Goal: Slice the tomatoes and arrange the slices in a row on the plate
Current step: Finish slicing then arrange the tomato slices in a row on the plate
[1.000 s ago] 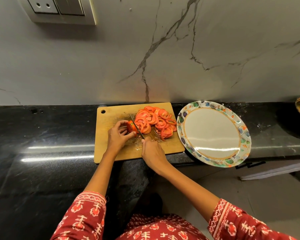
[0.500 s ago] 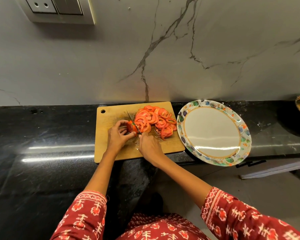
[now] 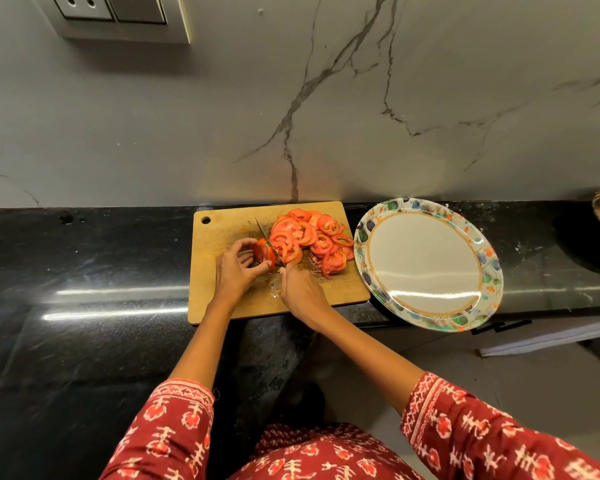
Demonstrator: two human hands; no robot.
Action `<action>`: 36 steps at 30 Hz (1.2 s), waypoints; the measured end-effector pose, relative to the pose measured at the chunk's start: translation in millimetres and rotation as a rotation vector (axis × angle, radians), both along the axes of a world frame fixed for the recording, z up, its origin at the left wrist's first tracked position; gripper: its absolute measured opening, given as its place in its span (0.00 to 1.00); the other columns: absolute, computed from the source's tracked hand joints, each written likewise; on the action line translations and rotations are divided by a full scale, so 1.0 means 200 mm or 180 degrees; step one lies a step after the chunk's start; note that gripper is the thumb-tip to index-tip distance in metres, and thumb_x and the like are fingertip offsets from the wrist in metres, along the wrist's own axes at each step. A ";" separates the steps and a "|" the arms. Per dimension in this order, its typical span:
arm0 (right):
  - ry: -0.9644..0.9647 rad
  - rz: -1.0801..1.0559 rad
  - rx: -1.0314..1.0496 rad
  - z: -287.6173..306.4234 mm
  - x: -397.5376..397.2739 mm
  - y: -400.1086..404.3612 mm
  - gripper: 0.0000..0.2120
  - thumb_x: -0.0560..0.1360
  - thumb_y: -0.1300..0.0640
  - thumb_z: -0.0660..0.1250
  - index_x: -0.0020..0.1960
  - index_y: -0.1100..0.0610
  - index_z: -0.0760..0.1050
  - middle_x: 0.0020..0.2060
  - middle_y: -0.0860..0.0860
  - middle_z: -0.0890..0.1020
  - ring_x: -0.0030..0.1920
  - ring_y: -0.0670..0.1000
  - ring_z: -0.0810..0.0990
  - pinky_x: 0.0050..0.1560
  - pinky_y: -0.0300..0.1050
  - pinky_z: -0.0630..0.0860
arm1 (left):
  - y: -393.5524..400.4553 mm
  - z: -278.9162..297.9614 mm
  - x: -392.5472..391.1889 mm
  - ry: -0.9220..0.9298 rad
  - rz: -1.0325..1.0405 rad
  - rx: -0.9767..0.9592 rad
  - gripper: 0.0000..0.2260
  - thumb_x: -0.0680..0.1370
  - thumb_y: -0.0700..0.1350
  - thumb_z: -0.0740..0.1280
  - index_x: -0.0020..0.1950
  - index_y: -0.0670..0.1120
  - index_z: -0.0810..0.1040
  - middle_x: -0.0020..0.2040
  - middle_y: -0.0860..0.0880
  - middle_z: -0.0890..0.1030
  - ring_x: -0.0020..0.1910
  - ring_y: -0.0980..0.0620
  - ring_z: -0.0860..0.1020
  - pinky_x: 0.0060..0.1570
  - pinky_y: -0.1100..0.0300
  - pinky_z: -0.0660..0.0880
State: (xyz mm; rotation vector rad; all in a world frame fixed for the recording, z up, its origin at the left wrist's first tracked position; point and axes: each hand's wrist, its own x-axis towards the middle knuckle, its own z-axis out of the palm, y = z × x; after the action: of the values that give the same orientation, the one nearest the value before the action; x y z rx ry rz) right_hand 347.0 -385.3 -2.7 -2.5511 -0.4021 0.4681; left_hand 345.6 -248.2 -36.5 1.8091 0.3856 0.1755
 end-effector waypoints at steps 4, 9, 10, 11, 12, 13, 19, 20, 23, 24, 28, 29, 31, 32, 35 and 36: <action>0.0030 0.0020 -0.0015 -0.01 -0.02 -0.03 0.17 0.83 0.53 0.48 0.57 0.65 0.69 0.49 0.63 0.79 0.50 0.63 0.77 0.41 0.47 0.65 | 0.00 -0.01 0.00 -0.0023 -0.0028 0.0106 0.24 0.67 0.34 0.75 0.60 0.40 0.73 0.61 0.39 0.75 0.60 0.45 0.74 0.58 0.61 0.72; 0.0086 0.0029 0.0079 -0.02 0.01 0.03 0.17 0.83 0.54 0.49 0.58 0.65 0.69 0.50 0.64 0.79 0.51 0.63 0.77 0.42 0.48 0.65 | 0.00 -0.02 -0.01 -0.0046 0.0096 0.0004 0.24 0.67 0.34 0.75 0.60 0.39 0.73 0.60 0.39 0.76 0.58 0.48 0.75 0.57 0.62 0.72; 0.0086 0.0037 0.0087 -0.02 0.02 0.03 0.16 0.83 0.54 0.49 0.58 0.65 0.69 0.50 0.64 0.79 0.51 0.63 0.77 0.41 0.47 0.65 | -0.01 -0.02 -0.01 -0.0058 0.0087 0.0009 0.24 0.67 0.34 0.75 0.60 0.40 0.73 0.60 0.39 0.76 0.58 0.49 0.75 0.57 0.62 0.72; 0.0088 0.0043 0.0106 -0.03 0.03 0.03 0.16 0.83 0.54 0.49 0.58 0.65 0.69 0.49 0.64 0.79 0.50 0.63 0.77 0.41 0.47 0.65 | -0.01 -0.02 -0.01 -0.0064 0.0061 0.0033 0.24 0.67 0.34 0.75 0.60 0.40 0.73 0.60 0.40 0.76 0.58 0.49 0.75 0.57 0.62 0.72; 0.0081 0.0049 0.0124 -0.04 0.03 0.02 0.16 0.83 0.54 0.49 0.57 0.65 0.69 0.49 0.64 0.79 0.49 0.63 0.77 0.40 0.47 0.65 | -0.01 -0.03 -0.02 -0.0077 0.0025 0.0051 0.24 0.67 0.34 0.75 0.60 0.40 0.73 0.60 0.39 0.75 0.58 0.49 0.75 0.57 0.62 0.72; 0.0069 0.0056 0.0135 -0.04 0.02 0.00 0.17 0.83 0.54 0.49 0.56 0.65 0.70 0.48 0.64 0.79 0.49 0.63 0.78 0.40 0.47 0.64 | -0.01 -0.03 -0.02 -0.0087 -0.0003 0.0057 0.24 0.67 0.34 0.75 0.61 0.40 0.73 0.60 0.39 0.75 0.58 0.49 0.75 0.57 0.62 0.72; 0.0025 0.0161 0.0127 -0.05 0.01 -0.02 0.17 0.83 0.53 0.49 0.55 0.65 0.70 0.46 0.64 0.79 0.46 0.63 0.77 0.39 0.47 0.64 | 0.00 -0.06 -0.03 -0.0093 0.0001 0.0097 0.26 0.66 0.34 0.75 0.63 0.39 0.72 0.61 0.39 0.75 0.58 0.51 0.74 0.58 0.64 0.71; 0.0024 0.0152 0.0128 -0.06 0.03 -0.02 0.17 0.83 0.54 0.49 0.55 0.65 0.70 0.46 0.64 0.79 0.46 0.63 0.78 0.38 0.47 0.65 | 0.00 -0.06 -0.03 -0.0081 -0.0017 0.0131 0.27 0.66 0.34 0.75 0.63 0.39 0.71 0.62 0.40 0.74 0.59 0.52 0.73 0.59 0.63 0.70; 0.0078 0.0164 0.0144 -0.07 0.07 -0.02 0.17 0.83 0.54 0.50 0.55 0.66 0.70 0.46 0.66 0.79 0.46 0.64 0.78 0.39 0.48 0.65 | -0.02 -0.09 -0.02 -0.0088 -0.0011 0.0438 0.31 0.65 0.36 0.77 0.65 0.40 0.70 0.62 0.41 0.73 0.60 0.52 0.72 0.60 0.63 0.69; 0.0084 0.0174 0.0173 -0.07 0.06 -0.02 0.17 0.83 0.54 0.50 0.54 0.66 0.70 0.46 0.66 0.79 0.46 0.64 0.78 0.39 0.48 0.65 | -0.02 -0.11 -0.01 -0.0104 0.0013 0.0604 0.32 0.64 0.37 0.77 0.65 0.40 0.70 0.62 0.41 0.73 0.60 0.50 0.73 0.60 0.62 0.70; 0.0105 0.0212 0.0191 -0.08 0.02 -0.07 0.17 0.83 0.53 0.49 0.53 0.65 0.70 0.45 0.65 0.79 0.45 0.63 0.77 0.38 0.46 0.62 | -0.02 -0.14 -0.01 -0.0130 -0.0048 0.0724 0.31 0.64 0.36 0.77 0.65 0.40 0.71 0.61 0.41 0.75 0.61 0.48 0.74 0.59 0.64 0.70; 0.0092 0.0222 0.0195 -0.07 0.02 -0.07 0.17 0.83 0.53 0.49 0.53 0.65 0.70 0.45 0.65 0.79 0.45 0.63 0.77 0.39 0.46 0.62 | -0.02 -0.13 -0.01 -0.0138 -0.0036 0.0674 0.31 0.65 0.35 0.76 0.65 0.40 0.71 0.62 0.41 0.75 0.61 0.49 0.74 0.59 0.66 0.69; 0.0067 0.0254 0.0191 -0.06 0.04 -0.06 0.17 0.83 0.54 0.50 0.53 0.66 0.70 0.45 0.65 0.79 0.45 0.64 0.77 0.39 0.46 0.62 | -0.02 -0.13 -0.01 -0.0166 -0.0003 0.0582 0.31 0.65 0.33 0.76 0.66 0.39 0.71 0.62 0.41 0.75 0.60 0.51 0.74 0.57 0.71 0.69; 0.0069 0.0267 0.0188 -0.06 0.05 -0.04 0.17 0.83 0.54 0.50 0.54 0.66 0.70 0.46 0.65 0.79 0.46 0.64 0.77 0.39 0.47 0.63 | -0.02 -0.13 -0.01 -0.0180 -0.0006 0.0571 0.30 0.65 0.32 0.75 0.66 0.38 0.71 0.62 0.41 0.75 0.60 0.52 0.73 0.56 0.74 0.68; 0.0078 0.0258 0.0245 -0.07 0.07 -0.02 0.17 0.83 0.54 0.50 0.54 0.66 0.71 0.46 0.65 0.79 0.46 0.64 0.78 0.39 0.47 0.65 | -0.01 -0.13 -0.01 -0.0191 -0.0072 0.0589 0.30 0.65 0.33 0.76 0.65 0.38 0.71 0.62 0.41 0.75 0.60 0.53 0.73 0.56 0.74 0.68; 0.0076 0.0254 0.0249 -0.08 0.07 -0.03 0.17 0.83 0.54 0.50 0.53 0.66 0.71 0.45 0.65 0.79 0.45 0.64 0.78 0.39 0.47 0.65 | 0.00 -0.13 -0.01 -0.0199 -0.0113 0.0612 0.29 0.65 0.33 0.76 0.64 0.39 0.72 0.61 0.41 0.75 0.60 0.52 0.73 0.57 0.71 0.69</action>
State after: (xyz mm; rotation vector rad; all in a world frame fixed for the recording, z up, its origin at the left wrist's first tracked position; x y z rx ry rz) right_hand 360.9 -390.9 -18.8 -2.4587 -0.5050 0.5018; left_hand 344.1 -247.4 -62.7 1.9932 0.3003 0.2508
